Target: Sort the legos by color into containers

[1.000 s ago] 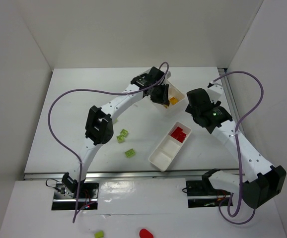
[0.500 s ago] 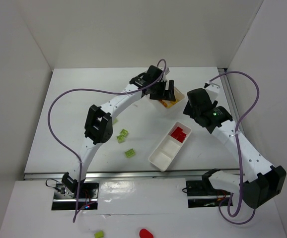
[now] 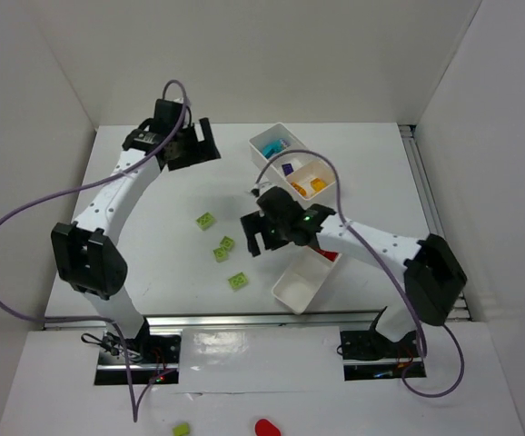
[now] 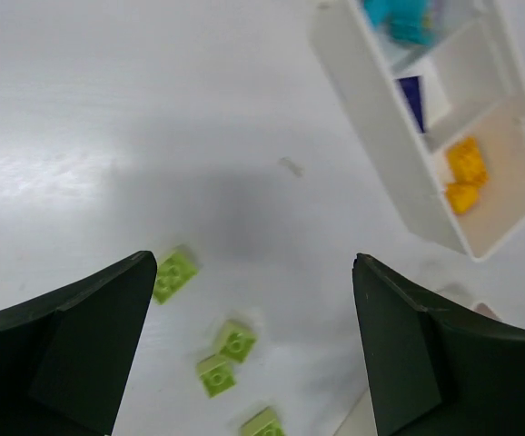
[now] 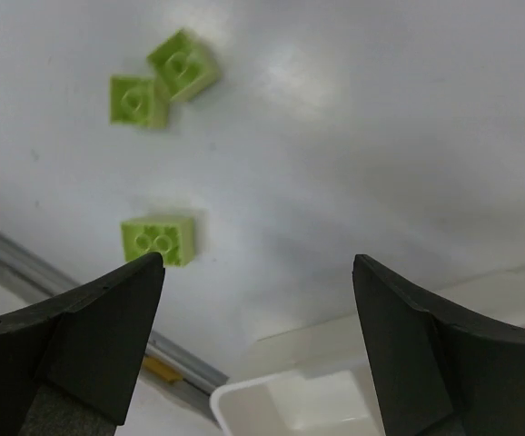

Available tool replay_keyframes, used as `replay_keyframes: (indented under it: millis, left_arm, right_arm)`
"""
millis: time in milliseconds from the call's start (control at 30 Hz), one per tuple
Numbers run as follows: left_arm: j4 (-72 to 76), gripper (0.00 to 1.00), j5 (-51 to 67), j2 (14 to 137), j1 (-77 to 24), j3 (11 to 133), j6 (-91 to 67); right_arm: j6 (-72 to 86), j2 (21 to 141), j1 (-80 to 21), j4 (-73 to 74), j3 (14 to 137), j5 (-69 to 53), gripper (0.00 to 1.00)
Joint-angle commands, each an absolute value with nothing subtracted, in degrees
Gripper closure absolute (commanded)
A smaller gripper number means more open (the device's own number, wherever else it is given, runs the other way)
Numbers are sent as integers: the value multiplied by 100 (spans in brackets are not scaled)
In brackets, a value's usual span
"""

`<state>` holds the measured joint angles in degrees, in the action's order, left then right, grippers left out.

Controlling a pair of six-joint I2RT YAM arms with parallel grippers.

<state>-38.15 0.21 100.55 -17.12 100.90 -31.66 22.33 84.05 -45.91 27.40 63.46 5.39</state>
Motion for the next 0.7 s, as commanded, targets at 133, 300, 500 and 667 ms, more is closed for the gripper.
replay_keyframes:
  millis: [133,300,500,667]
  left_arm:
    - [-4227,0,-561,9221,-1064,8983,-3050]
    - [-4228,0,-738,8878,-888,8377,-3050]
    - [-4228,0,-738,8658,-835,8078,-2865]
    - [-4175,0,-738,8491,-835,7788,-2812]
  right_arm:
    - [1468,9702,-5623,2575,7180,-62,3]
    - [1467,10327,-6029,2497,7269,-9,1]
    - [1774,10704,-6301,2451,7329,201,3]
    - [2249,10960,-6547,2698,7479,852,18]
